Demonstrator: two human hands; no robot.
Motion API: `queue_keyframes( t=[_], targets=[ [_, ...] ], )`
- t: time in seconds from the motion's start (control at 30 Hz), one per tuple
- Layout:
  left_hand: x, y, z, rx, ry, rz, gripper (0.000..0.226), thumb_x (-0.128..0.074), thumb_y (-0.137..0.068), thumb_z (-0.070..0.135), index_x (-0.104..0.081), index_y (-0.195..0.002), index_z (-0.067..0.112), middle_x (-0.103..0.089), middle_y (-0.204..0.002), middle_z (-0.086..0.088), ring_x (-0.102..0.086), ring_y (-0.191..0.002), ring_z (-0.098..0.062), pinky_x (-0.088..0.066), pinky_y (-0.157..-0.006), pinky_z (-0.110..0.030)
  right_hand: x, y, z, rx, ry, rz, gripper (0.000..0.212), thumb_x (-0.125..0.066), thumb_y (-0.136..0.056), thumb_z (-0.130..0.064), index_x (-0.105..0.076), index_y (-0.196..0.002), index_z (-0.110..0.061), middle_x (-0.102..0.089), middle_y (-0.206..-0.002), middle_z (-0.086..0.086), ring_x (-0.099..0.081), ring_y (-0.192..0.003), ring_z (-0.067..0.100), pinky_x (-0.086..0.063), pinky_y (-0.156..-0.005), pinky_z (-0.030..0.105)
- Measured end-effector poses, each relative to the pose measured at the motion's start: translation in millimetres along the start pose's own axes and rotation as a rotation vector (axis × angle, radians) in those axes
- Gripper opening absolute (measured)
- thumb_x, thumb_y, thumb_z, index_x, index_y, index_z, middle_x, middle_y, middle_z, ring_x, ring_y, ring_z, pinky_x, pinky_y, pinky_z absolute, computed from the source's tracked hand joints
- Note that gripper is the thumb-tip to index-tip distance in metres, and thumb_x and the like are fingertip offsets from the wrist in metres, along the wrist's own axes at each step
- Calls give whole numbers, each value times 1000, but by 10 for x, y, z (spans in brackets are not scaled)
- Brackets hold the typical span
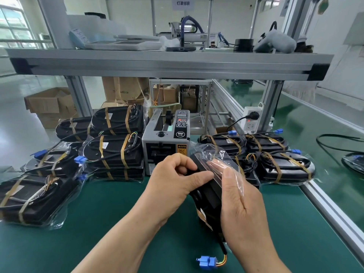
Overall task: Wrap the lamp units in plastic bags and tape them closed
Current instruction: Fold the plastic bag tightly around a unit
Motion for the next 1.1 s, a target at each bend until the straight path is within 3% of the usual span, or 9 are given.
queue_keyframes(
  t=[0.13,0.23,0.33,0.53,0.63,0.77,0.93,1.0,1.1],
  targets=[
    [31,-61,-32,26,109,24,18,-89,-64,25,-72,-68,19,-58,-66,2,-51,-64,-10,-46,-61,-18,2,-16,25,-18,-35,-13,44,-33,-97,-48,-73,-96,-29,-71,-76,0,-66,-68,17,-55,-62,34],
    [42,-86,-69,54,142,60,15,-87,-71,17,-72,-69,13,-62,-69,-6,-54,-67,-18,-48,-69,-31,22,-11,-10,9,-28,-1,42,-34,-98,-46,-72,-90,-30,-68,-75,6,-61,-66,19,-49,-57,26],
    [55,-82,-90,55,131,75,15,-86,-73,19,-72,-69,17,-62,-68,-3,-55,-66,-15,-49,-70,-32,17,6,-27,25,-23,-11,41,-33,-98,-46,-71,-93,-32,-68,-79,10,-62,-71,23,-50,-64,33],
    [14,-11,-224,196,143,30,58,-85,-52,56,-72,-100,26,-74,-97,2,-65,-85,-11,-45,-71,-25,42,-3,-6,71,-72,7,39,-33,-100,-38,-71,-111,-37,-74,-99,-22,-68,-98,-1,-50,-78,11],
    [35,-23,-46,63,102,-1,34,-84,-63,46,-79,-91,28,-77,-89,5,-70,-83,-11,-53,-73,-21,26,1,66,103,-104,48,39,-34,-103,-34,-68,-120,-30,-72,-113,-22,-66,-111,1,-51,-91,17],
    [216,-96,258,-207,-232,86,33,-83,-66,47,-75,-96,36,-67,-92,20,-64,-84,0,-51,-79,-22,-75,18,207,120,-240,-19,37,-44,-99,-20,-59,-133,-23,-64,-131,-22,-57,-128,3,-43,-103,14],
    [167,96,156,-324,-351,4,33,-86,-74,31,-72,-104,33,-63,-102,15,-62,-95,-5,-52,-84,-26,-119,224,448,-60,-488,-101,50,-64,-84,11,-60,-128,-15,-71,-126,-7,-64,-122,14,-50,-96,18],
    [160,214,80,-375,-349,7,36,-84,-73,37,-71,-106,35,-62,-108,16,-63,-101,-8,-50,-85,-22,-61,282,488,-120,-420,-78,57,-65,-81,20,-70,-119,-21,-75,-118,-2,-70,-111,18,-55,-91,22],
    [121,387,32,-451,-364,34,41,-77,-71,44,-73,-111,33,-62,-110,17,-62,-102,-6,-47,-85,-14,36,301,433,-132,-160,-56,57,-74,-80,12,-74,-109,-37,-75,-114,-7,-71,-105,10,-55,-90,22]
  ],
)
Point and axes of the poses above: each hand's wrist, its own y-axis away from the middle knuckle, its own x-axis out of the back of the hand, z = x × y, the point moved 6 cm from there along -y, towards the middle knuckle
